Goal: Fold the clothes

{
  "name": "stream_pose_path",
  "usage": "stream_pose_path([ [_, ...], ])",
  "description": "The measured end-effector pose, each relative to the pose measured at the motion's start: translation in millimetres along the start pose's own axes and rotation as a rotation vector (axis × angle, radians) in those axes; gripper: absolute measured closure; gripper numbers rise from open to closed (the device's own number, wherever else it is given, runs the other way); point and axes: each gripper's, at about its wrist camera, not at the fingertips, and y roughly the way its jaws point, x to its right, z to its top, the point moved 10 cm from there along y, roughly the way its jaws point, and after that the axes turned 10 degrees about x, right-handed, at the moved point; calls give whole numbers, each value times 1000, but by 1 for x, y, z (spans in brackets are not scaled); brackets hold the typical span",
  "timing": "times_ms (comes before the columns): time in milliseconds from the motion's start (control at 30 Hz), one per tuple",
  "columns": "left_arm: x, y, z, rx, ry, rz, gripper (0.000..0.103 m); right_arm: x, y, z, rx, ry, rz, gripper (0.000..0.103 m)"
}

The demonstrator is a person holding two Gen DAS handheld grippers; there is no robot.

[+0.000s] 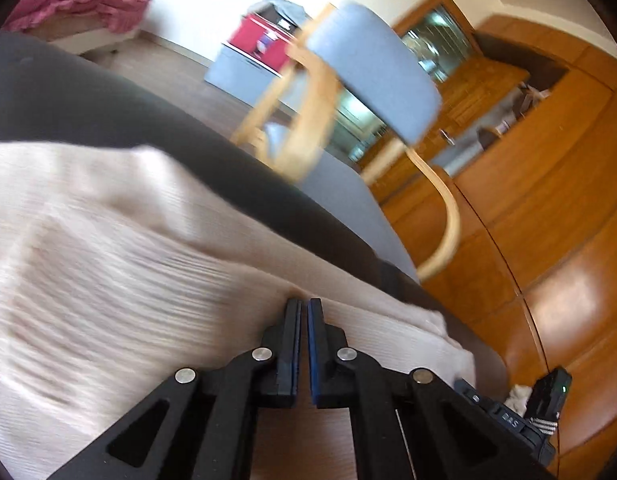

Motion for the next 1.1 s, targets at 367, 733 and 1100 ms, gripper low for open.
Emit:
stream_pose_path([
  [367,-40,-11,8,75,-167,-49,97,-30,-15,12,73,-24,133,91],
  [733,-45,-9,9,71,-156,-45,97,-104,44,-17,-122,-181,244,93],
  [1100,-47,-14,9,67,-156,-51,97,12,18,28,50,173,94,94],
])
